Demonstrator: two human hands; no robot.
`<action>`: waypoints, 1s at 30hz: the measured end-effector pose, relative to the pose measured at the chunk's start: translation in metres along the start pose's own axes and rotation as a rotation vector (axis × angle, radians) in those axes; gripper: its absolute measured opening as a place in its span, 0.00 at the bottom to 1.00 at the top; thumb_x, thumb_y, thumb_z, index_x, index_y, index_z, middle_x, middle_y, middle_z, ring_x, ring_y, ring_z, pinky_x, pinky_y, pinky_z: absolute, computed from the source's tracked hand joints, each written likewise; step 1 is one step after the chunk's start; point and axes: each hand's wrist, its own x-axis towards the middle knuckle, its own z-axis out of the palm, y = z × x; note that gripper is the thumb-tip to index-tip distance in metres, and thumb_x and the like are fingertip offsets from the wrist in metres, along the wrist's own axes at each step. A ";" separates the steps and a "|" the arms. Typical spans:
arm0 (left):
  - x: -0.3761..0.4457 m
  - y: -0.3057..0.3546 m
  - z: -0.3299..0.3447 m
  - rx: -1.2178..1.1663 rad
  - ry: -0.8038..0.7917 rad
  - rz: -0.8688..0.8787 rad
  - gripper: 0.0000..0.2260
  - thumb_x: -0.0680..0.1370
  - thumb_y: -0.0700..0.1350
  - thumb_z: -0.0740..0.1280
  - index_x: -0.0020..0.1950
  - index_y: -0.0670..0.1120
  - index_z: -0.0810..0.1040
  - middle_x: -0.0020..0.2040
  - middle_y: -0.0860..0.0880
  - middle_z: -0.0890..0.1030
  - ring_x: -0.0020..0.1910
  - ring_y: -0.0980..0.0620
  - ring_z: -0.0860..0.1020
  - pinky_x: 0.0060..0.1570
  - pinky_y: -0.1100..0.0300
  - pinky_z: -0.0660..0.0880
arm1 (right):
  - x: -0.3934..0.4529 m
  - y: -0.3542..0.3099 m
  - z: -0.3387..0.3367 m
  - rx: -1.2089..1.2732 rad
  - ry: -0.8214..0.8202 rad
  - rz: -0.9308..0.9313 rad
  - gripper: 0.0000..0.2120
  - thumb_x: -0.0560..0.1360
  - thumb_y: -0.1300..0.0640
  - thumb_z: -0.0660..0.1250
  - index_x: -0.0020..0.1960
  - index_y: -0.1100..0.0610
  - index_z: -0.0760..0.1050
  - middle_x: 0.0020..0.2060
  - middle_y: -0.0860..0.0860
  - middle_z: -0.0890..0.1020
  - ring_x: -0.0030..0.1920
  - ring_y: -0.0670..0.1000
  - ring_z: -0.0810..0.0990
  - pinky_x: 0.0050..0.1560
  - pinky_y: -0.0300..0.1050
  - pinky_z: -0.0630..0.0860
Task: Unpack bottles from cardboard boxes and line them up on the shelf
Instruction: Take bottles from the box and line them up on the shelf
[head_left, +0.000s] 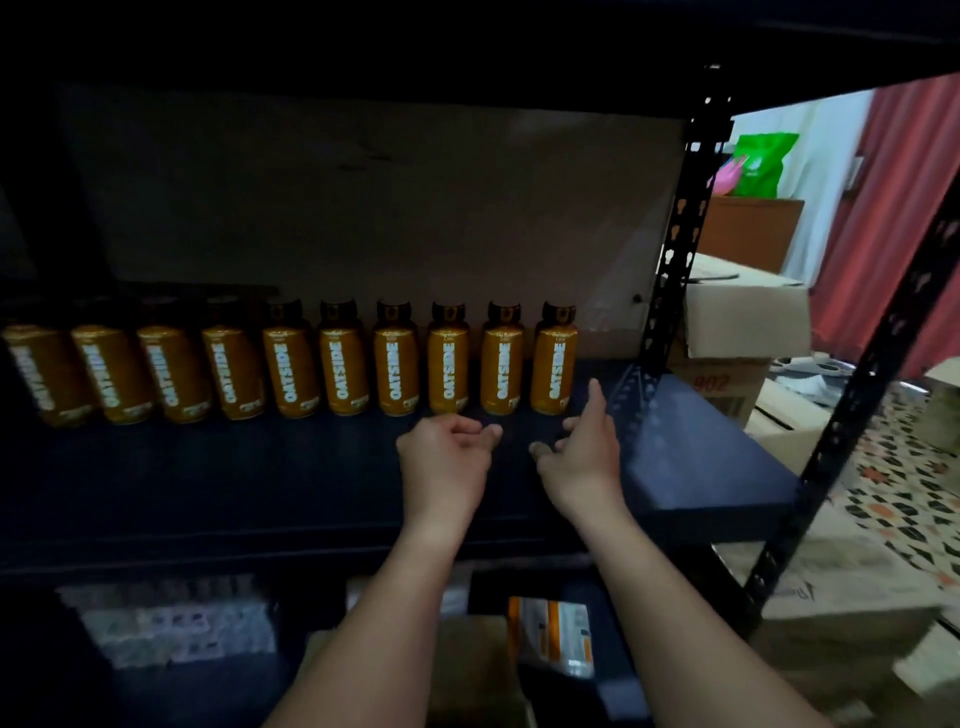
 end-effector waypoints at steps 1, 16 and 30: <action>-0.011 0.001 -0.009 -0.049 0.012 0.007 0.05 0.76 0.48 0.76 0.46 0.48 0.86 0.36 0.53 0.85 0.37 0.62 0.83 0.44 0.67 0.80 | -0.015 -0.001 -0.001 0.004 0.012 -0.029 0.48 0.74 0.64 0.74 0.82 0.49 0.47 0.65 0.53 0.71 0.61 0.53 0.77 0.64 0.50 0.77; -0.208 -0.267 -0.095 0.419 -0.210 -0.490 0.10 0.76 0.49 0.75 0.55 0.48 0.83 0.48 0.50 0.86 0.50 0.49 0.84 0.49 0.60 0.78 | -0.224 0.171 0.105 -0.256 -0.409 0.218 0.25 0.74 0.61 0.72 0.68 0.51 0.68 0.55 0.48 0.78 0.51 0.47 0.77 0.51 0.42 0.73; -0.233 -0.367 -0.058 0.881 -0.482 -0.308 0.39 0.77 0.48 0.73 0.83 0.53 0.55 0.83 0.47 0.54 0.82 0.43 0.47 0.79 0.42 0.53 | -0.268 0.292 0.164 -0.818 -0.603 0.332 0.39 0.72 0.53 0.75 0.76 0.52 0.58 0.75 0.61 0.56 0.73 0.64 0.60 0.72 0.57 0.63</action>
